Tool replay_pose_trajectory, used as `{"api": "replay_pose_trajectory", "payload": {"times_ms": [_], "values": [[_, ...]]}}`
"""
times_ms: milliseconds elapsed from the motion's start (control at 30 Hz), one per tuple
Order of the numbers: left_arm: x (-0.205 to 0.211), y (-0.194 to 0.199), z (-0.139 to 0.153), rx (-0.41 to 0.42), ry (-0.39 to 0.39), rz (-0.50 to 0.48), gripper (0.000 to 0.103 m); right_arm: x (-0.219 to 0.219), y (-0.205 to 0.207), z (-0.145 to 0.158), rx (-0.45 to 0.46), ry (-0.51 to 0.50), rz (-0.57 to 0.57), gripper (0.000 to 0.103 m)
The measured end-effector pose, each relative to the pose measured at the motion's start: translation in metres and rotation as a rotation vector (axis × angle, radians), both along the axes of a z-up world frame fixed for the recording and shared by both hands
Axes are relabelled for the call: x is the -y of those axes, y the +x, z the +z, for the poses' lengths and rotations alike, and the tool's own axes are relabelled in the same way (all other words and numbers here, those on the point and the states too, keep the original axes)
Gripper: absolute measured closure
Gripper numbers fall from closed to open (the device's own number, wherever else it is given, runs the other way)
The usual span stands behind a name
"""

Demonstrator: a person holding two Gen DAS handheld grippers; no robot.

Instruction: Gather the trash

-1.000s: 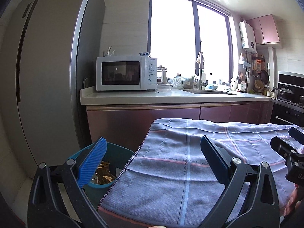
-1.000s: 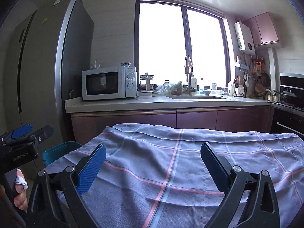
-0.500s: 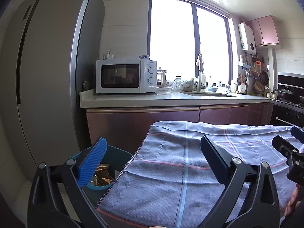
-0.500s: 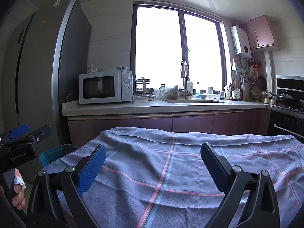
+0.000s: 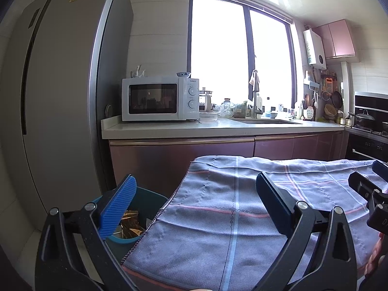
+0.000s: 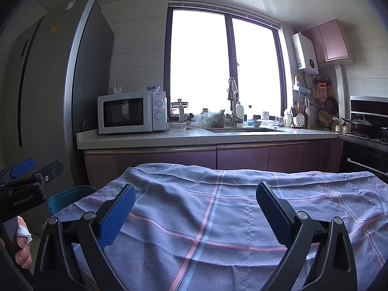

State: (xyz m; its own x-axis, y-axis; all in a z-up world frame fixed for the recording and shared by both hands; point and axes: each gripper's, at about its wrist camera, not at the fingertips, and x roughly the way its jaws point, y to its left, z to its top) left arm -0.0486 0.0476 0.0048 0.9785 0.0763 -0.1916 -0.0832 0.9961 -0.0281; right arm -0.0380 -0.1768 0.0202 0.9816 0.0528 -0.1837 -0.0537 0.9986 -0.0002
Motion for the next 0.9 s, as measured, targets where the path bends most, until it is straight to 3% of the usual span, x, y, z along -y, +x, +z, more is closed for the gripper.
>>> {"api": "replay_pose_trajectory", "payload": {"times_ms": [900], "values": [[0.0002, 0.0024, -0.0037, 0.001, -0.005, -0.003, 0.006, 0.0022, 0.0012, -0.0010, -0.008, 0.005, -0.004, 0.007]]}}
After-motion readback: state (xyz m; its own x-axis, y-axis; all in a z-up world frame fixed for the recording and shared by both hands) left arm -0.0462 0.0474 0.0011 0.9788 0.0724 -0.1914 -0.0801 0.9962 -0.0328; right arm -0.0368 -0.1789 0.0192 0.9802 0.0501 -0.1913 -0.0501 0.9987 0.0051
